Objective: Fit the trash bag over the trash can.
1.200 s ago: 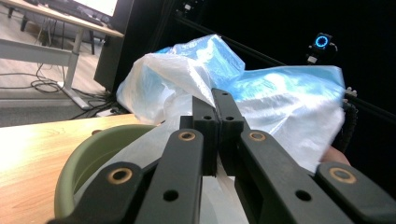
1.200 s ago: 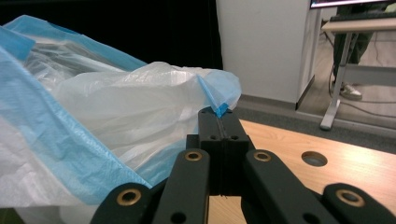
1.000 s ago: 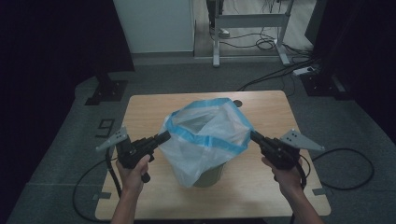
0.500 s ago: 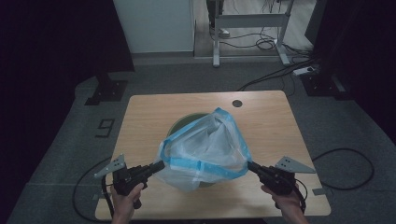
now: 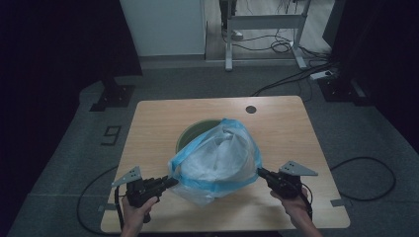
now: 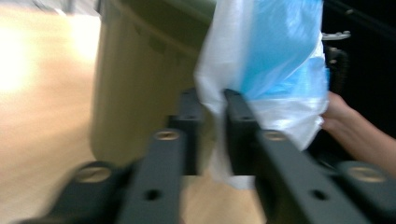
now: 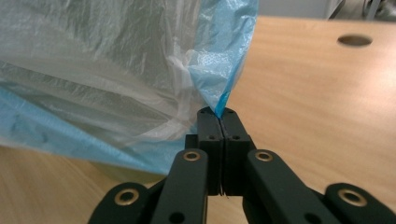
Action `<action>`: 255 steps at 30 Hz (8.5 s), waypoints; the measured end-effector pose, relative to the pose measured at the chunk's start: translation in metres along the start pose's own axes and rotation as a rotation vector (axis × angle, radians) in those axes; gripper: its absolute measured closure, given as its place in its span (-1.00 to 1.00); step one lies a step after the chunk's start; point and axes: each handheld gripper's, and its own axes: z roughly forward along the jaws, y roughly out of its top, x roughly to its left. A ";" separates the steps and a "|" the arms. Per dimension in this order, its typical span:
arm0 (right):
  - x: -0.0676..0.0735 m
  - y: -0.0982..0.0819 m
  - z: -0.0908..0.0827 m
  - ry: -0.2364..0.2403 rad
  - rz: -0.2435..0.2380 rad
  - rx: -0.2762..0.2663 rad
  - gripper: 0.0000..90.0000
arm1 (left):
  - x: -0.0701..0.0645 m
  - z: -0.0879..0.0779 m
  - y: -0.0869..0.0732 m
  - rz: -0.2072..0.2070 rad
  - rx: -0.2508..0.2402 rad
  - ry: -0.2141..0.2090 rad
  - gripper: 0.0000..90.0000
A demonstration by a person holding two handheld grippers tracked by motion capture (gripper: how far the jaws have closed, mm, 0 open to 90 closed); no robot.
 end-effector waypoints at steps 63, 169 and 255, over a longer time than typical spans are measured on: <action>0.012 0.123 0.032 -0.072 -0.069 -0.089 0.98 | 0.011 0.016 0.102 0.034 -0.046 0.188 0.99; -0.018 0.040 0.011 0.284 -0.253 -0.179 -0.15 | 0.039 0.050 0.046 -0.019 0.217 0.245 0.95; 0.017 -0.039 0.042 0.253 -0.213 0.134 0.92 | 0.045 0.080 0.020 -0.080 0.395 0.291 0.93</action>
